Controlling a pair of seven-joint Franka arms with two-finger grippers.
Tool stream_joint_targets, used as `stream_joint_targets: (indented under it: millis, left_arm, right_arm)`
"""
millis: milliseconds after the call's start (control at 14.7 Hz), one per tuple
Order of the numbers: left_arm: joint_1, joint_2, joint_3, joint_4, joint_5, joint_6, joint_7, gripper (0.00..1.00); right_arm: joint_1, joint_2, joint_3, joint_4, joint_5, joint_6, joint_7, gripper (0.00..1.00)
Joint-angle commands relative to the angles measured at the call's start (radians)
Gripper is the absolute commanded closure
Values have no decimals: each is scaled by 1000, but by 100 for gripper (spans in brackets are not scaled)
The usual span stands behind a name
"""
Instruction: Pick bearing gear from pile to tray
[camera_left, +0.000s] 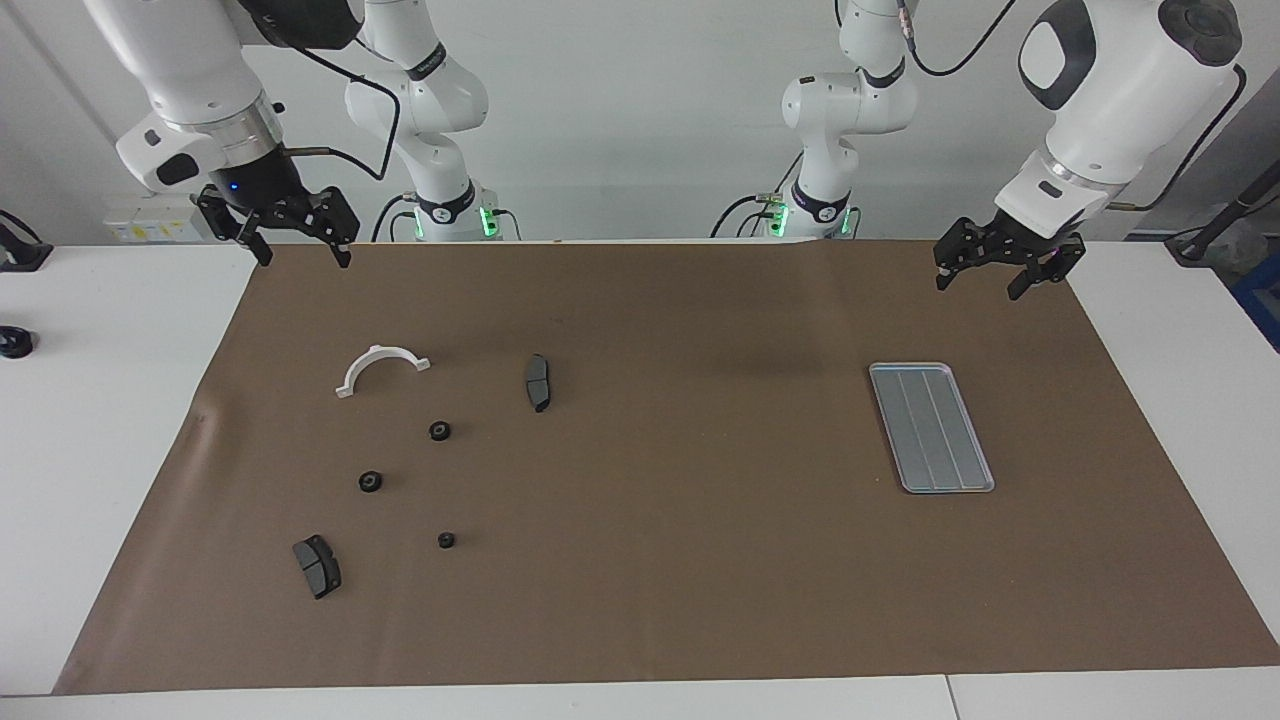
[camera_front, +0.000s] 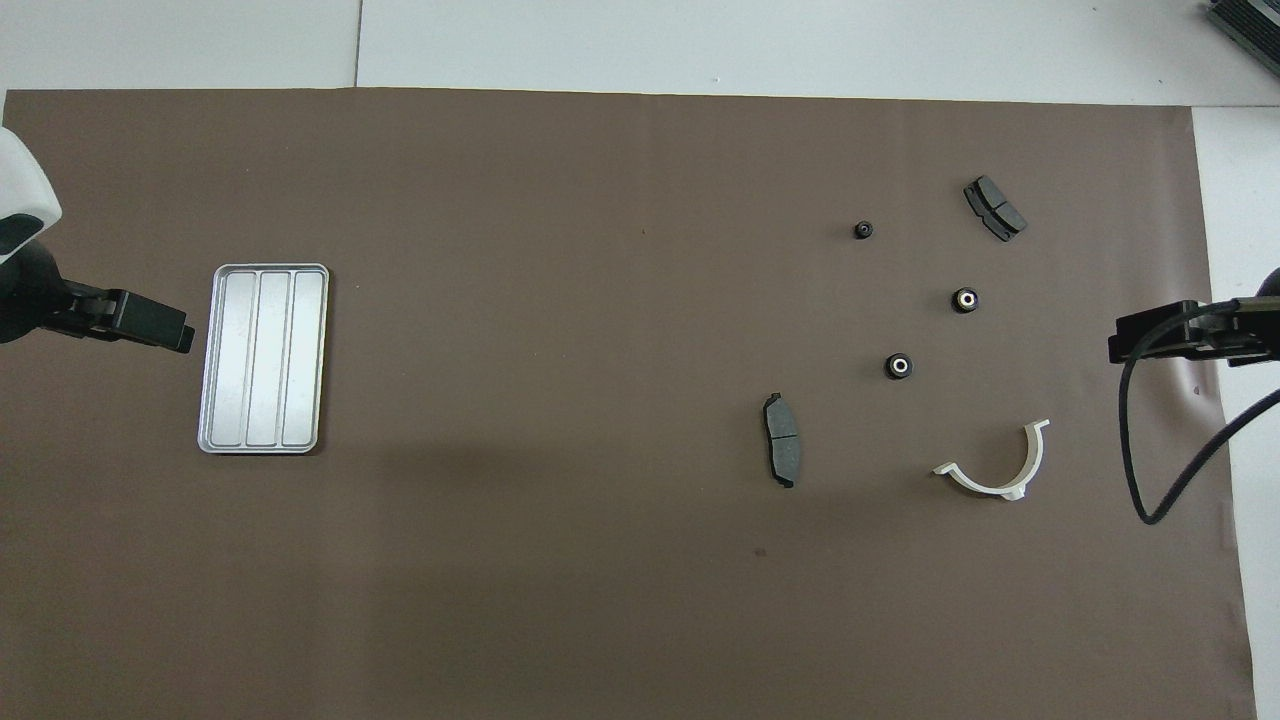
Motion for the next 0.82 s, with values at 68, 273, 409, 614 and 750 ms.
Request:
stream_joint_targets:
  millis: [68,273,409,614,750]
  left_arm:
    - [8,-30,-5,-32,17,10,3,0]
    - [8,-30,-5,-32,17,10,5,0]
    - [8,-30,-5,-32,17,10,5,0]
    - [8,-30,-5,-32,17,10,5,0]
    - [8,-30,-5,-32,17,10,5,0]
  right_arm:
    - [-22,-10,15,-13,9,8,-32,0]
    - [-22,-16,15,-22,11,14,-23,0]
    - [-23,-18,15,-25,11,14,-27,0]
    - [-36,-12,13,-41,11,49,-40,0]
    - [-36,-13,12,-106,10,162,-47,0]
